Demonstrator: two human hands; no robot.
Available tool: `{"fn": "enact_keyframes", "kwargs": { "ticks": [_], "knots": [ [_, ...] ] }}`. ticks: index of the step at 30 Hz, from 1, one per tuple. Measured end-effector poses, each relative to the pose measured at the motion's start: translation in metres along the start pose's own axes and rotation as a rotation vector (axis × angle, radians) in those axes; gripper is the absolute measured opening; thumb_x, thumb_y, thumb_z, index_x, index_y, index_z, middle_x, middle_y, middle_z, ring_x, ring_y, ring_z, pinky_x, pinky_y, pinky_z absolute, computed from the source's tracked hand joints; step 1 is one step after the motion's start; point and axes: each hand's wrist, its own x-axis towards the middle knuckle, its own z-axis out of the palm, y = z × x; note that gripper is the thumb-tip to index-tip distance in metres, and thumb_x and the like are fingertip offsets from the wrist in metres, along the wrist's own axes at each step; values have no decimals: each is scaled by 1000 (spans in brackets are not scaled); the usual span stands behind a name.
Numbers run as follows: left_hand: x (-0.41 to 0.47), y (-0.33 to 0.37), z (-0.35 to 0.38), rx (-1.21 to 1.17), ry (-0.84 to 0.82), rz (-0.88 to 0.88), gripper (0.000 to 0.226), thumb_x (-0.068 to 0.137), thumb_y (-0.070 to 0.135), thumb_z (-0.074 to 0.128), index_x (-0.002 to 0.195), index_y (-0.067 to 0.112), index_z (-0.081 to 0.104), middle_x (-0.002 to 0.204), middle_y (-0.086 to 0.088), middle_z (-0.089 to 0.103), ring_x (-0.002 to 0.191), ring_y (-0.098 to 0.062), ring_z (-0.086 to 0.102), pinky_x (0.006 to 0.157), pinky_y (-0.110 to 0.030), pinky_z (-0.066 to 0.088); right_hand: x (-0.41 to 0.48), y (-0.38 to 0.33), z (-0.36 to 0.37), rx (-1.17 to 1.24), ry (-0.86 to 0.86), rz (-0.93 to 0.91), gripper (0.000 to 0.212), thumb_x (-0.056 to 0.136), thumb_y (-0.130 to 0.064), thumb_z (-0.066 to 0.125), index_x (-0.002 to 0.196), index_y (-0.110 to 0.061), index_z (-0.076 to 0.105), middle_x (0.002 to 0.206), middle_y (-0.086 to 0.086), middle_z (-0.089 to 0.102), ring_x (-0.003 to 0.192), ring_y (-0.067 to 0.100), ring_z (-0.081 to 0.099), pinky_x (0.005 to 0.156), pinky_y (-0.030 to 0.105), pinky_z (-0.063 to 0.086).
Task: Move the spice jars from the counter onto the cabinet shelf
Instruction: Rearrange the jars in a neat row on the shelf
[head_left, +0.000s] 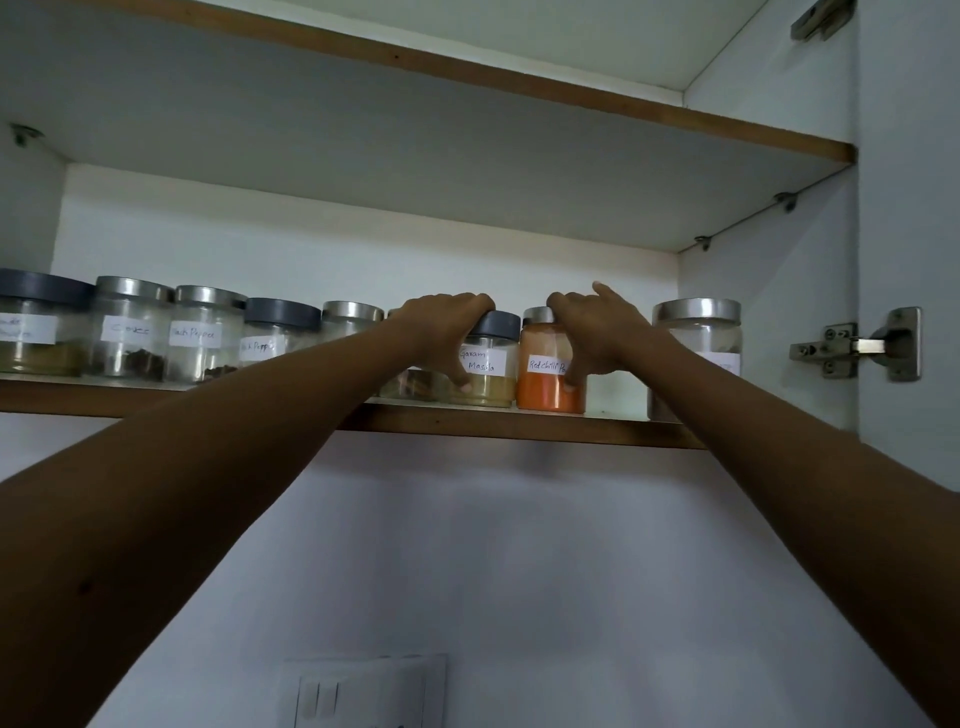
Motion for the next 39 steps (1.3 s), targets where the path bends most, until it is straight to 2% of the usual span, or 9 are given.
{"fn": "enact_keyframes", "kwargs": {
  "ticks": [5, 18, 21, 23, 26, 30, 34, 37, 39],
  "knots": [
    [15, -13, 20, 69, -6, 36, 81, 68, 39, 80, 130, 14, 34, 126, -4, 55, 114, -23, 51, 113, -40, 15, 27, -7, 20, -2, -5, 23, 83, 68, -35, 79, 132, -8, 34, 129, 13, 53, 118, 29, 50, 111, 39, 25],
    [45, -20, 39, 299, -71, 29, 77, 74, 45, 73, 129, 11, 33, 121, -8, 57, 115, -25, 52, 116, -41, 7, 60, -8, 46, -37, -67, 52, 85, 61, -34, 84, 126, -9, 35, 114, 13, 58, 100, 29, 58, 78, 37, 47],
    [52, -18, 41, 314, -82, 15, 76, 73, 44, 75, 128, 11, 33, 122, -9, 55, 115, -26, 50, 110, -39, 24, 66, -7, 49, -47, -78, 54, 86, 62, -33, 84, 127, -10, 33, 113, 12, 58, 100, 28, 57, 75, 35, 45],
    [54, -18, 41, 289, -84, -3, 76, 71, 44, 77, 126, 12, 34, 121, -9, 54, 111, -26, 48, 89, -35, 37, 69, -7, 51, -41, -81, 49, 88, 62, -33, 84, 129, -10, 33, 114, 12, 58, 101, 28, 57, 74, 35, 43],
    [56, -20, 43, 230, -73, -23, 77, 68, 43, 79, 125, 14, 35, 118, -8, 54, 104, -25, 50, 76, -33, 37, 70, -8, 51, -36, -81, 50, 89, 61, -33, 85, 129, -10, 32, 115, 11, 57, 102, 28, 57, 72, 34, 40],
    [53, -18, 45, 184, -77, -54, 79, 68, 40, 80, 126, 14, 34, 121, -9, 53, 107, -26, 49, 83, -34, 37, 70, -9, 57, 11, -80, 62, 85, 64, -28, 84, 129, -9, 32, 117, 12, 56, 103, 29, 57, 78, 36, 45],
    [50, -13, 49, 298, -87, -63, 86, 72, 43, 76, 135, 10, 28, 132, -11, 49, 121, -28, 47, 111, -42, 20, 64, -10, 65, 35, -54, 74, 87, 67, -25, 81, 134, -5, 30, 131, 16, 47, 118, 32, 49, 97, 39, 39],
    [42, -10, 46, 451, -118, -76, 109, 75, 65, 60, 148, 11, 1, 153, -16, 21, 142, -31, 18, 113, -53, -2, 57, -13, 62, 53, -105, 121, 107, 69, -24, 79, 145, 0, 8, 153, 24, 9, 140, 38, 17, 114, 45, 14],
    [33, -9, 34, 494, -55, -123, 108, 78, 73, 44, 148, 12, -10, 158, -14, 1, 145, -31, -3, 111, -55, -9, 50, -14, 51, 130, -23, 160, 91, 80, -22, 69, 145, 0, 10, 154, 23, 7, 141, 37, 14, 116, 44, 14]
  ]
}}
